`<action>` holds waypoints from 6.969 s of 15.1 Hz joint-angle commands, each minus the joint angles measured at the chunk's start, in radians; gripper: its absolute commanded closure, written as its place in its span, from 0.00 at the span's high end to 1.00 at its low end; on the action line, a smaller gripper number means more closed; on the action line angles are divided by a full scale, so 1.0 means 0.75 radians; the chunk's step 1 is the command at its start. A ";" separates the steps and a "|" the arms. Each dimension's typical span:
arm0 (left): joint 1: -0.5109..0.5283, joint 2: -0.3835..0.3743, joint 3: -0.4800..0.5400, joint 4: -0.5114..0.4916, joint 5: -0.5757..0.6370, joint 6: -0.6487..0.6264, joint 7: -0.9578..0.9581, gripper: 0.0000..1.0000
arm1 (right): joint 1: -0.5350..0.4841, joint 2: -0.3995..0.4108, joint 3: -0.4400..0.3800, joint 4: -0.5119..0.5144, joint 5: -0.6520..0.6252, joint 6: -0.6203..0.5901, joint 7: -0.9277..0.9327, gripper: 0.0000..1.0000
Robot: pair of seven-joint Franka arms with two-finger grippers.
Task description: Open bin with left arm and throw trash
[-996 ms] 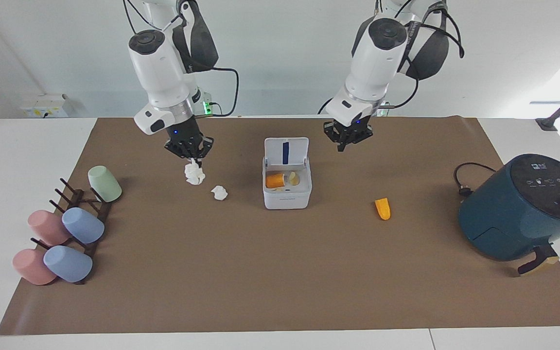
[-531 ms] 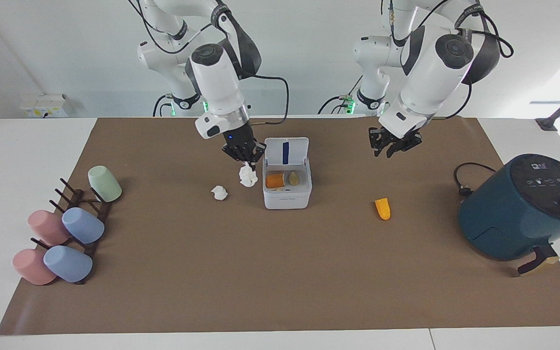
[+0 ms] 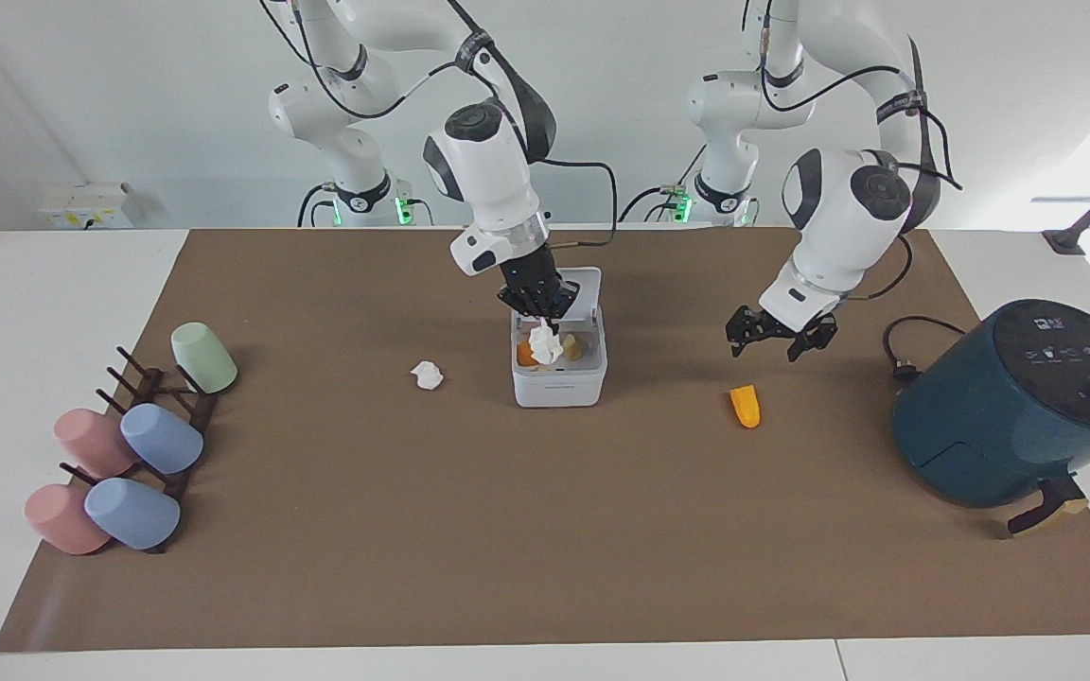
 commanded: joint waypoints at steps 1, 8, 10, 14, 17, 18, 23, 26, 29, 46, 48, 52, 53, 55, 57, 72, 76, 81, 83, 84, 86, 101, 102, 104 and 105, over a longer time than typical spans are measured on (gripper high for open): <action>0.003 0.093 -0.007 -0.008 -0.026 0.129 0.014 0.97 | 0.004 -0.015 -0.003 -0.004 0.028 -0.014 0.011 0.63; -0.011 0.241 -0.005 -0.006 0.051 0.277 0.027 0.77 | 0.039 -0.033 0.005 0.020 -0.045 -0.091 -0.026 1.00; -0.005 0.243 -0.005 0.003 0.051 0.277 0.027 0.21 | -0.028 -0.044 0.005 0.020 -0.153 -0.108 -0.085 1.00; 0.001 0.243 -0.005 0.039 0.051 0.242 0.025 0.00 | -0.189 -0.119 0.007 0.020 -0.189 -0.169 -0.287 1.00; -0.007 0.226 -0.009 0.172 0.043 0.041 -0.010 0.00 | -0.302 -0.191 0.009 0.020 -0.189 -0.275 -0.447 1.00; -0.013 0.226 -0.016 0.261 0.037 -0.086 -0.057 0.00 | -0.329 -0.209 0.007 0.020 -0.189 -0.324 -0.484 1.00; -0.176 0.220 -0.052 0.581 -0.110 -0.386 -0.392 0.00 | -0.439 -0.252 0.003 0.020 -0.189 -0.535 -0.740 1.00; -0.346 0.212 -0.052 0.571 -0.110 -0.311 -0.511 0.00 | -0.499 -0.265 0.007 -0.029 -0.191 -0.543 -0.840 1.00; -0.451 0.186 -0.052 0.498 -0.116 -0.223 -0.513 0.00 | -0.519 -0.244 0.007 -0.102 -0.191 -0.456 -0.846 1.00; -0.578 0.189 -0.052 0.297 -0.114 0.007 -0.519 1.00 | -0.439 0.046 0.013 -0.321 -0.174 0.070 -0.867 0.97; -0.580 0.190 -0.052 0.299 -0.116 0.001 -0.542 1.00 | -0.433 0.042 0.013 -0.323 -0.174 0.054 -0.871 0.52; -0.574 0.181 -0.052 0.324 -0.123 -0.030 -0.560 1.00 | -0.415 0.044 0.013 -0.321 -0.174 0.066 -0.861 0.00; -0.564 0.179 -0.050 0.354 -0.139 -0.072 -0.562 1.00 | -0.415 0.044 0.013 -0.319 -0.174 0.066 -0.859 0.00; -0.525 0.175 -0.034 0.446 -0.159 -0.187 -0.560 1.00 | -0.417 0.028 0.013 -0.311 -0.174 0.054 -0.838 0.00; -0.437 0.175 -0.036 0.532 -0.159 -0.297 -0.552 1.00 | -0.417 -0.019 0.013 -0.287 -0.172 0.023 -0.777 0.00; 0.144 -0.178 -0.022 0.498 0.039 -0.866 0.096 1.00 | -0.208 0.020 0.138 0.098 -0.099 -0.124 -0.167 0.00; 0.163 -0.246 -0.022 0.499 0.053 -0.948 0.090 1.00 | -0.169 0.018 0.138 0.063 -0.097 -0.104 -0.163 0.00; 0.154 -0.236 -0.032 0.653 0.098 -1.081 0.088 1.00 | -0.155 0.020 0.138 0.080 -0.097 -0.124 -0.151 1.00; 0.144 -0.224 -0.024 0.651 0.094 -1.010 0.086 1.00 | -0.171 0.024 0.136 0.092 -0.103 -0.138 -0.157 1.00; 0.138 -0.183 -0.016 0.651 0.094 -0.985 0.082 1.00 | -0.180 0.020 0.132 0.096 -0.107 -0.146 -0.163 1.00; 0.095 -0.166 0.029 0.651 0.094 -0.965 0.055 1.00 | -0.257 -0.005 0.128 0.092 -0.127 -0.161 -0.194 1.00; 0.105 -0.191 0.038 0.620 0.037 -0.940 0.027 1.00 | -0.830 -0.176 0.126 0.100 -0.205 -0.514 -0.936 1.00; 0.105 -0.191 0.040 0.620 0.037 -0.942 0.029 1.00 | -0.838 -0.191 0.126 0.116 -0.207 -0.551 -0.942 1.00; 0.105 -0.195 0.040 0.620 0.037 -0.942 0.029 1.00 | -0.840 -0.183 0.124 0.224 -0.209 -0.692 -0.942 1.00; 0.105 -0.193 0.040 0.620 0.037 -0.942 0.029 1.00 | -0.844 -0.162 0.126 0.310 -0.215 -0.782 -0.942 1.00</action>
